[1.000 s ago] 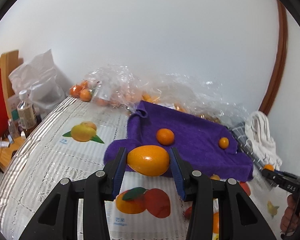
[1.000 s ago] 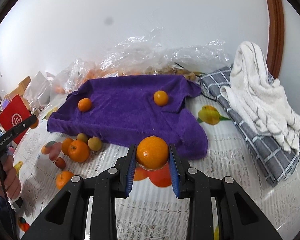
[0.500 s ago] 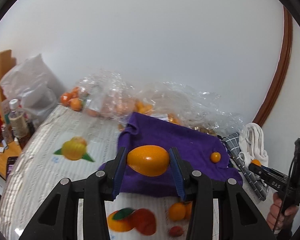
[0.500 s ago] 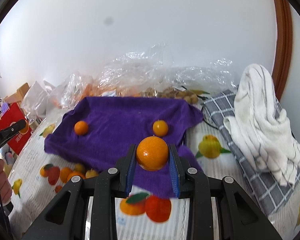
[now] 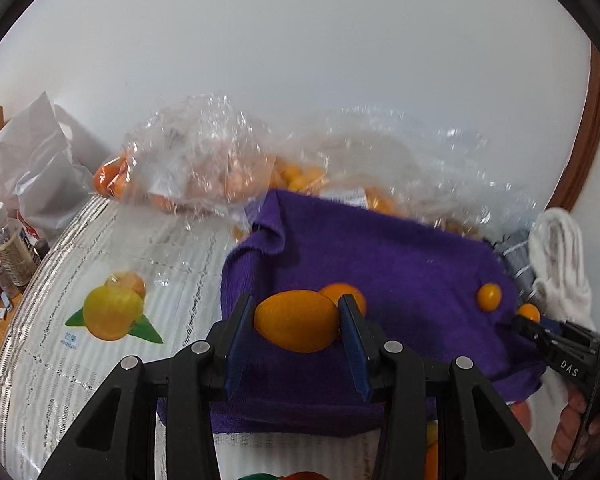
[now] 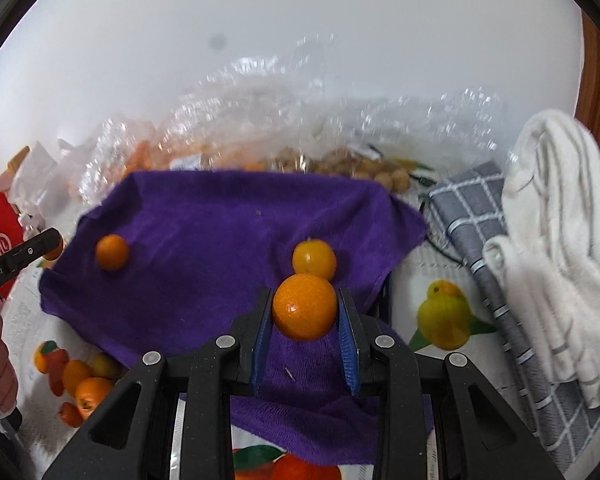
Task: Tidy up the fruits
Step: 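Lower both held oranges onto the purple towel and open both grippers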
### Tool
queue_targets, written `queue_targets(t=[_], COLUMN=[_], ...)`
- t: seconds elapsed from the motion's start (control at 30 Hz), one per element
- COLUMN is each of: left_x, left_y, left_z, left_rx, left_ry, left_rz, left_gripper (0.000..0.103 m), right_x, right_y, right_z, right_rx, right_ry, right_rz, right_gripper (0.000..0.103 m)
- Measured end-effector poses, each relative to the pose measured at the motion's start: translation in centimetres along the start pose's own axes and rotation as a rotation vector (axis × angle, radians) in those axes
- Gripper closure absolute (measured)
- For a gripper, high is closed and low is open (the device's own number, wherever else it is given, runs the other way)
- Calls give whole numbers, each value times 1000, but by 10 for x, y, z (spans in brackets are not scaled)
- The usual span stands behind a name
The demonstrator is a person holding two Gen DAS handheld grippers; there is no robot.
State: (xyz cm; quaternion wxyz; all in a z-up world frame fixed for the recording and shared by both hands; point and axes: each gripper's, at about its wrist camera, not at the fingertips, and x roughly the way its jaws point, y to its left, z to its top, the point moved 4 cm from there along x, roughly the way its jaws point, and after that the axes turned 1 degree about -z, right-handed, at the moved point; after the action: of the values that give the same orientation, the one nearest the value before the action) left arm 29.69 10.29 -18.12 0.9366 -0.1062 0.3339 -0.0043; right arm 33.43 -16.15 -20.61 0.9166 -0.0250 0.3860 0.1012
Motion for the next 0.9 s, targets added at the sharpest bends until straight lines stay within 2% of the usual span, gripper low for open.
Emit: queue_targets(t=[0.27, 0.63, 0.7, 0.77, 0.9], left_x=[12, 17, 18, 18, 19], left_y=[-8, -12, -13, -13, -14], left_z=[-13, -16, -15, -15, -16], left_rx=[39, 76, 79, 86, 104], left_ry=[57, 67, 65, 63, 67], left_rz=[-7, 15, 18, 21, 29], left_gripper=[62, 62, 62, 62, 62], right_x=[20, 29, 28, 27, 20], right_y=[5, 5, 5, 6, 6], right_z=[-12, -18, -19, -19, -18], right_rx=[-28, -19, -21, -24, -19], right_ry=[19, 35, 31, 23, 12], right_rz=[-22, -27, -28, -33, -43], right_gripper=[72, 71, 66, 56, 47])
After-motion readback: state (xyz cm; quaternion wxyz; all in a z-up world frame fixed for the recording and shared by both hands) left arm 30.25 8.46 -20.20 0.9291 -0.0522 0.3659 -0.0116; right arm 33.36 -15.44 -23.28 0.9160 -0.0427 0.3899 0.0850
